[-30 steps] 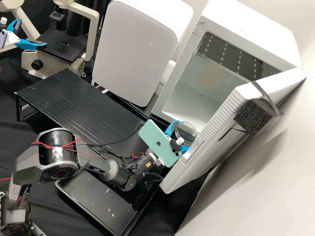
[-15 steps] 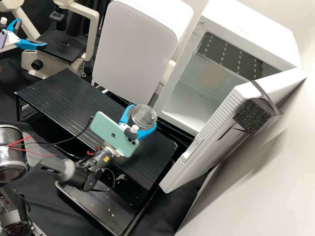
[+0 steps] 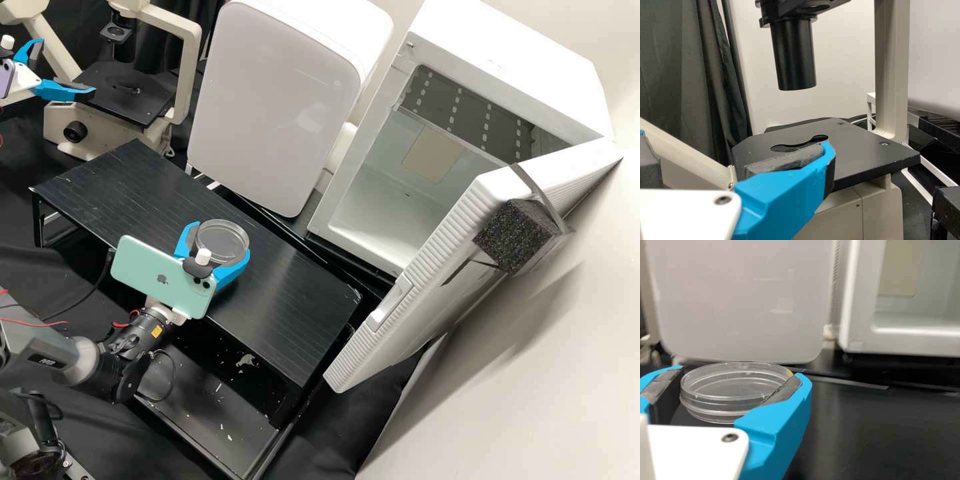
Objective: Take the petri dish out of the incubator
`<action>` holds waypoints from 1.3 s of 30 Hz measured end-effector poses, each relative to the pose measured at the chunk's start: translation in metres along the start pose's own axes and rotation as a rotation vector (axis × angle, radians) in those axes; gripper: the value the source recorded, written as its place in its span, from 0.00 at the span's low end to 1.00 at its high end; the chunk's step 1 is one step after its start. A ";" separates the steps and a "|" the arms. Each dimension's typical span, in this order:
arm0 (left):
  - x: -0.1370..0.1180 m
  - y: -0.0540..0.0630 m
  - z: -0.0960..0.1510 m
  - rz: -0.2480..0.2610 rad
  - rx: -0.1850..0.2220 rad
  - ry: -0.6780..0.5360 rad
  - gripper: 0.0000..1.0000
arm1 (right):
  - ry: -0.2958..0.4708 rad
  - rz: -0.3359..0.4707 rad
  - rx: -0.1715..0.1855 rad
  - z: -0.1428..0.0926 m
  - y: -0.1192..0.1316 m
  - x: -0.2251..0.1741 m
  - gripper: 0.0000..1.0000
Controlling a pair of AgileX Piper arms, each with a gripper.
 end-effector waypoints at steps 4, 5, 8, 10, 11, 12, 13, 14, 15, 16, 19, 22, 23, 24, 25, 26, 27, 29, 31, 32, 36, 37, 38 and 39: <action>0.000 0.000 0.000 0.000 0.000 0.000 1.00 | 0.002 -0.019 -0.017 -0.001 -0.005 -0.001 0.00; 0.000 0.000 0.000 0.000 0.000 0.000 1.00 | 0.007 -0.027 -0.021 -0.001 -0.006 -0.001 0.00; 0.000 0.000 0.000 0.000 0.000 0.000 1.00 | 0.010 -0.056 -0.029 0.000 -0.012 0.002 0.00; 0.000 0.000 0.000 0.000 0.000 0.000 1.00 | 0.010 -0.068 -0.036 0.000 -0.014 0.003 0.00; 0.000 0.000 0.000 0.000 0.000 0.000 1.00 | 0.006 -0.072 -0.037 0.001 -0.015 0.003 0.00; 0.000 0.000 0.000 0.000 0.000 0.000 1.00 | 0.005 -0.074 -0.033 0.002 -0.015 0.004 0.00; 0.000 0.000 0.000 0.000 0.000 0.000 1.00 | 0.005 -0.075 -0.031 0.002 -0.015 0.004 0.00; 0.000 0.000 0.000 0.000 0.000 0.000 1.00 | 0.005 -0.076 -0.030 0.002 -0.016 0.004 0.00; 0.000 0.000 0.000 0.000 0.000 0.000 1.00 | 0.007 -0.076 -0.029 0.002 -0.016 0.004 0.00; 0.000 0.000 0.000 0.000 0.000 0.000 1.00 | 0.010 -0.076 -0.027 0.002 -0.016 0.005 1.00; 0.000 0.000 0.000 0.000 0.000 0.000 1.00 | 0.010 -0.074 -0.040 0.004 -0.017 0.005 1.00; 0.000 0.000 0.000 0.000 0.000 0.000 1.00 | 0.011 -0.074 -0.054 0.004 -0.017 0.005 1.00; 0.000 0.000 0.000 0.000 0.000 0.000 1.00 | 0.011 -0.074 -0.059 0.004 -0.017 0.005 1.00; 0.000 0.000 0.000 0.000 0.000 0.000 1.00 | 0.011 -0.074 -0.061 0.004 -0.017 0.005 1.00; 0.000 0.000 0.000 0.000 0.000 0.000 1.00 | 0.011 -0.074 -0.061 0.004 -0.017 0.005 1.00; 0.000 0.000 0.000 0.000 0.000 0.000 1.00 | 0.011 -0.074 -0.061 0.004 -0.017 0.005 1.00; 0.000 0.000 0.000 0.000 0.000 0.000 1.00 | 0.012 -0.073 -0.062 0.003 -0.017 0.005 1.00; 0.000 0.000 0.000 0.000 0.000 0.000 1.00 | 0.015 -0.064 -0.067 0.002 -0.015 0.004 1.00; 0.000 0.000 0.000 0.000 0.000 0.000 1.00 | 0.021 -0.057 -0.074 0.000 -0.015 0.002 1.00; 0.000 0.000 0.000 0.000 0.000 0.000 1.00 | 0.025 -0.053 -0.077 -0.002 -0.015 0.000 1.00; 0.000 0.000 0.000 0.000 0.000 0.000 1.00 | 0.037 -0.003 -0.076 -0.009 -0.010 -0.010 1.00; 0.000 0.000 0.000 0.000 0.000 0.000 1.00 | 0.044 0.013 -0.076 -0.012 -0.008 -0.013 1.00; 0.000 0.000 0.000 0.000 0.000 0.000 1.00 | 0.046 0.033 -0.072 -0.014 -0.008 -0.017 1.00; 0.000 0.000 0.000 0.000 0.000 0.000 1.00 | 0.052 0.058 -0.076 -0.017 -0.006 -0.020 1.00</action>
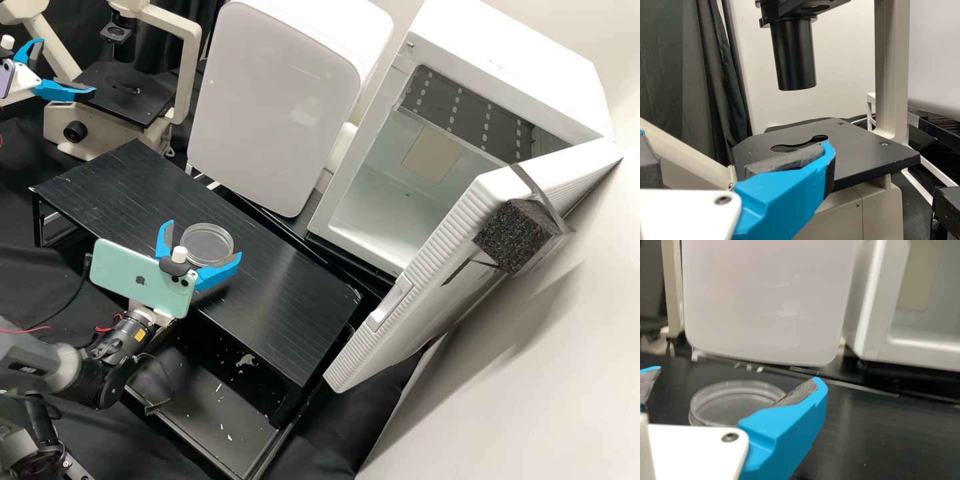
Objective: Take the petri dish out of the incubator
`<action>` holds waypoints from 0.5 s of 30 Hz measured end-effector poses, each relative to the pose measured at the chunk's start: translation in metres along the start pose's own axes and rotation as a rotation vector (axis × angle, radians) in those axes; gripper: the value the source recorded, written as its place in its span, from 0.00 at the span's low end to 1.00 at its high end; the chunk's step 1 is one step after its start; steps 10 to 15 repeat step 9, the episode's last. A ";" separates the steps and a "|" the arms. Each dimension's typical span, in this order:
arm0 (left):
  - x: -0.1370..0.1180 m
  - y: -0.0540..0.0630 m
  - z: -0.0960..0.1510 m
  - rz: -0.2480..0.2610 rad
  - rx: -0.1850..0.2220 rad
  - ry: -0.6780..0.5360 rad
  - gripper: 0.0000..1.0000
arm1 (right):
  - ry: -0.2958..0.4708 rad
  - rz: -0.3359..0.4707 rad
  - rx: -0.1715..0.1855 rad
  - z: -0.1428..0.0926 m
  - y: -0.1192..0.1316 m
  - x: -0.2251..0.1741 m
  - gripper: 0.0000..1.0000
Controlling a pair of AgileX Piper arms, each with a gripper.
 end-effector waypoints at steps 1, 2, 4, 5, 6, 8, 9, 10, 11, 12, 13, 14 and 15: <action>0.000 0.000 0.000 0.000 0.000 0.000 1.00 | 0.001 0.029 -0.003 -0.002 0.002 -0.003 1.00; 0.000 0.000 0.000 0.000 0.000 0.000 1.00 | 0.002 0.057 -0.006 -0.004 0.005 -0.004 1.00; 0.000 0.000 0.000 0.000 0.000 0.000 1.00 | 0.008 0.125 0.007 -0.009 0.012 -0.007 1.00; 0.000 0.000 0.000 0.000 0.000 0.000 1.00 | 0.013 0.157 0.023 -0.011 0.016 -0.009 1.00; 0.000 0.000 0.000 0.000 0.000 0.000 1.00 | 0.019 0.176 0.044 -0.012 0.018 -0.010 1.00; 0.000 0.000 0.000 0.000 0.000 0.000 1.00 | 0.041 0.198 0.098 -0.015 0.020 -0.011 1.00; 0.000 0.000 0.000 0.000 0.000 0.000 1.00 | 0.043 0.198 0.113 -0.015 0.020 -0.011 1.00; 0.000 0.000 0.000 0.000 0.000 0.000 1.00 | 0.043 0.198 0.113 -0.015 0.020 -0.011 1.00; 0.000 0.000 0.000 0.000 0.000 0.000 1.00 | 0.043 0.198 0.113 -0.015 0.020 -0.011 1.00; 0.000 0.000 0.000 0.000 0.000 0.000 1.00 | 0.043 0.198 0.113 -0.015 0.020 -0.011 1.00; 0.000 0.000 0.000 0.000 0.000 0.000 1.00 | 0.043 0.198 0.113 -0.015 0.020 -0.011 1.00; 0.000 0.000 0.000 0.000 0.000 0.000 1.00 | 0.043 0.198 0.113 -0.015 0.020 -0.011 1.00; 0.000 0.000 0.000 0.000 0.000 0.000 1.00 | 0.043 0.198 0.113 -0.015 0.020 -0.011 1.00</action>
